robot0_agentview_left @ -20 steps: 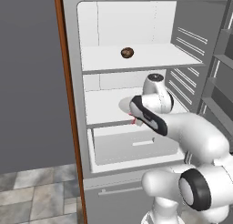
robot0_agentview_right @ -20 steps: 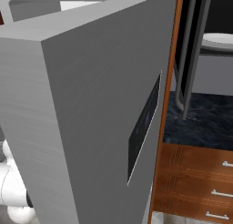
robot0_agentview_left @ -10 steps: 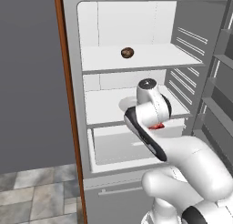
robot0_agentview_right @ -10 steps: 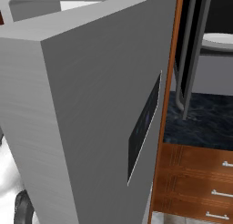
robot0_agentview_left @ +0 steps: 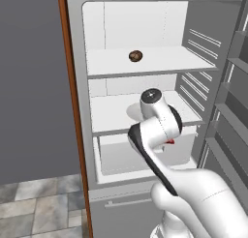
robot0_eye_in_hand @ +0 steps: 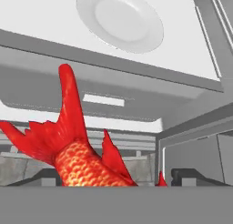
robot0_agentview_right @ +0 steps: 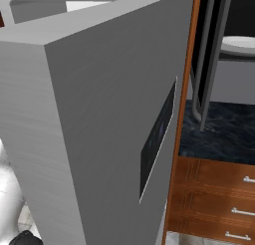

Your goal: Transport the fish from the fridge to the microwave and turn on the microwave.

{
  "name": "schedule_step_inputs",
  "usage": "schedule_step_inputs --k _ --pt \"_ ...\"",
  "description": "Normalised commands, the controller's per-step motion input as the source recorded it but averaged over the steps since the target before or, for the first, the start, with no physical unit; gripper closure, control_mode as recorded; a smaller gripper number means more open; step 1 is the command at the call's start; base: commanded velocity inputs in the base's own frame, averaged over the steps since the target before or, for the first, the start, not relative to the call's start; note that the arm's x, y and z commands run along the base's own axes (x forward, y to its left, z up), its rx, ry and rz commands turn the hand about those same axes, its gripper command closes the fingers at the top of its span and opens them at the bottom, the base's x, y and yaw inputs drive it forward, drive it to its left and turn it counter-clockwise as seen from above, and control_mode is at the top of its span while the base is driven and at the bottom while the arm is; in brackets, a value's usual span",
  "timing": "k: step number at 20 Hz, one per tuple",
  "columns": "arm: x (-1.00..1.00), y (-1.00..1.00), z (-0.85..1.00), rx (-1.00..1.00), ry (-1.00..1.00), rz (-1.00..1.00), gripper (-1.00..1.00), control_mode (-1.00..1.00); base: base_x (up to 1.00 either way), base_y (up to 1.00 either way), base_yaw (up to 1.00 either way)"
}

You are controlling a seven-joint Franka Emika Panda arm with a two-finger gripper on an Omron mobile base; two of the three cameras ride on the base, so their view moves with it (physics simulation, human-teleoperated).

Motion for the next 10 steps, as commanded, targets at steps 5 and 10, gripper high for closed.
schedule_step_inputs --k 5,10 --pt "-0.41 0.08 0.28 0.05 -0.1 -0.21 1.0 -1.0 0.0 0.0 0.0" --pt "-0.4 0.08 0.25 0.1 -0.08 -0.1 1.0 -1.0 0.0 0.0 0.0"
